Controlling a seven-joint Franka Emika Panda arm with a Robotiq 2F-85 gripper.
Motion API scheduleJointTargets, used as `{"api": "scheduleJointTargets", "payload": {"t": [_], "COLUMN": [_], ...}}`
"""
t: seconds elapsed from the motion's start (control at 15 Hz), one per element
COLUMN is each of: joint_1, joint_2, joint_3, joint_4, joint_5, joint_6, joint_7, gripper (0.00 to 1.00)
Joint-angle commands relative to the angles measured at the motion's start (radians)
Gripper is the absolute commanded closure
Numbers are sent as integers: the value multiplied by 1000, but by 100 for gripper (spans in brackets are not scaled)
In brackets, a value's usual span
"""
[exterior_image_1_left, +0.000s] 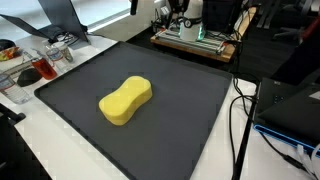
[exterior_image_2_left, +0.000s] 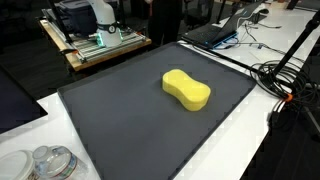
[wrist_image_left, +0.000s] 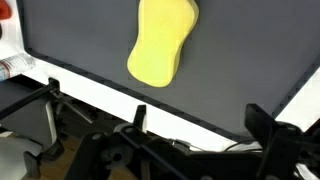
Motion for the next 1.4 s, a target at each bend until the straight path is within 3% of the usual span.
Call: {"api": "scheduleJointTargets", "payload": {"t": [0.0, 0.13, 0.2, 0.6, 0.93, 1.13, 1.33], "joint_1": [54, 71, 72, 85, 139, 190, 226], "joint_2": [131, 177, 119, 173, 329, 440, 554], "joint_3": [-18, -25, -34, -42, -44, -71, -106], "joint_4": [124, 157, 93, 142, 356, 504, 646], "joint_5": [-80, -56, -50, -48, -54, -73, -81], "joint_6": [-14, 1, 3, 5, -163, -323, -407], "joint_7": [11, -5, 2, 0, -33, -28, -37], "gripper": [0, 0, 0, 0, 0, 0, 0]}}
